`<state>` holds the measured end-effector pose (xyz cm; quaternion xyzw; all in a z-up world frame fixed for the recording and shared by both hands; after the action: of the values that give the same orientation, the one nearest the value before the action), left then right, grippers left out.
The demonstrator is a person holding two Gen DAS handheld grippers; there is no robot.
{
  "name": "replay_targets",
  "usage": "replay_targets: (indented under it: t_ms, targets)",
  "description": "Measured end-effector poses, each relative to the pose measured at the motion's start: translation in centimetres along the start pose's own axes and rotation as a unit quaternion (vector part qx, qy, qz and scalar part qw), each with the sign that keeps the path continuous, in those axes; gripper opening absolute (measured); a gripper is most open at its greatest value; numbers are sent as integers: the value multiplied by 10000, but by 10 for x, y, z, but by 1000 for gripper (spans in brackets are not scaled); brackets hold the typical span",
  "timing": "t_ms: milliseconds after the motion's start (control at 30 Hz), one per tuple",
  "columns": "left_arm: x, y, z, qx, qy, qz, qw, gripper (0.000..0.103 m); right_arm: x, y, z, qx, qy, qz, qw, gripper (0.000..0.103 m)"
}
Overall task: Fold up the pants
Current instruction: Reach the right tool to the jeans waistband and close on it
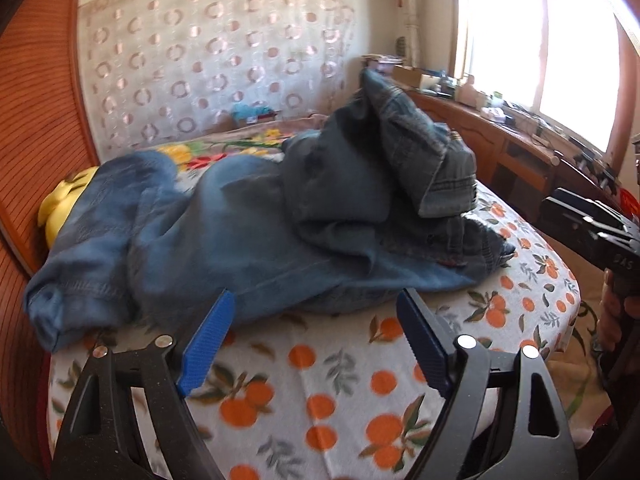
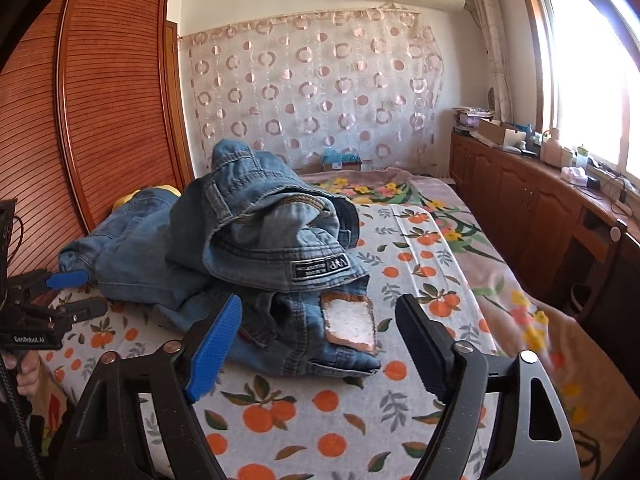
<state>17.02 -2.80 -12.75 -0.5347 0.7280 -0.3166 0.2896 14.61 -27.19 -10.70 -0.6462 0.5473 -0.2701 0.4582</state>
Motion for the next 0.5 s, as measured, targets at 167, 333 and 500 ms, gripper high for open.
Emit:
replay_targets:
  t_ms: [167,333,500]
  targets:
    - [23,-30,12,120,219,287,9993,83,6,-2,9,-93,20,-28,10000,66]
    - [46,-62,25,194,298,638,9973,83,11,-4,12,-174,65,6,9998,62]
    - [63,-82,44,135,384,957,9946,77,16,-3,6,-174,42,240,9996,62]
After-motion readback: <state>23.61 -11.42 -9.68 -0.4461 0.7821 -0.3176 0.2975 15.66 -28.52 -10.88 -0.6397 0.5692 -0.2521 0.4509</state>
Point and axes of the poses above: each gripper's, at about its wrist camera, not at the fingertips, and z roughly the way its jaws point, x to its right, y to its underside, the point moved 7 cm from there along z, roughly the way its jaws point, and after that the axes turned 8 degrees about z, right-handed, at the moved point
